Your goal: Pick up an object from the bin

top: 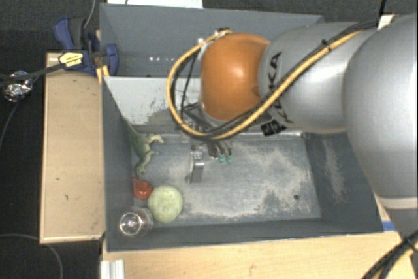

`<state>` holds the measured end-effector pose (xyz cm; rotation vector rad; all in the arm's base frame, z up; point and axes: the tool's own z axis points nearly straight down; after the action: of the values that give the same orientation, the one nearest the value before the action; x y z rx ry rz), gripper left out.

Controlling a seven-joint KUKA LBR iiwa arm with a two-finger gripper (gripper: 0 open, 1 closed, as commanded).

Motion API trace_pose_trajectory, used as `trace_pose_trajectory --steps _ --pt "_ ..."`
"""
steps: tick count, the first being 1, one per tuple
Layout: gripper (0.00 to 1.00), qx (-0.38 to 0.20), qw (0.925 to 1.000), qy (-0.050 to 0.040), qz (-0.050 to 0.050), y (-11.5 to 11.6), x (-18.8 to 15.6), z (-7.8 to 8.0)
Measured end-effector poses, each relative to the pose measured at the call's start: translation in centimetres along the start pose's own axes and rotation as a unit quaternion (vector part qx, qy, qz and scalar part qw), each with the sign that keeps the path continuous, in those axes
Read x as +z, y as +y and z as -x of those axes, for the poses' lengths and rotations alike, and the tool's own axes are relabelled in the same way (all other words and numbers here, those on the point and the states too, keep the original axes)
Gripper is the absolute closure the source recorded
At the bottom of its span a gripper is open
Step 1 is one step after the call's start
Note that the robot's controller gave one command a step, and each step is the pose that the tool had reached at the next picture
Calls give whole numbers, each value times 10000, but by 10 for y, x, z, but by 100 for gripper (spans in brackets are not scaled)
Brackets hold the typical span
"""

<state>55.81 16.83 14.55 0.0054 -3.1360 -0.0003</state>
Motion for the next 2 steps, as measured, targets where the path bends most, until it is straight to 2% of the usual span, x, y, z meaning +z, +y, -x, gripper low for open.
trace_pose_trajectory --steps 2 --pt "0 7 10000 -52 6 1 -3 1"
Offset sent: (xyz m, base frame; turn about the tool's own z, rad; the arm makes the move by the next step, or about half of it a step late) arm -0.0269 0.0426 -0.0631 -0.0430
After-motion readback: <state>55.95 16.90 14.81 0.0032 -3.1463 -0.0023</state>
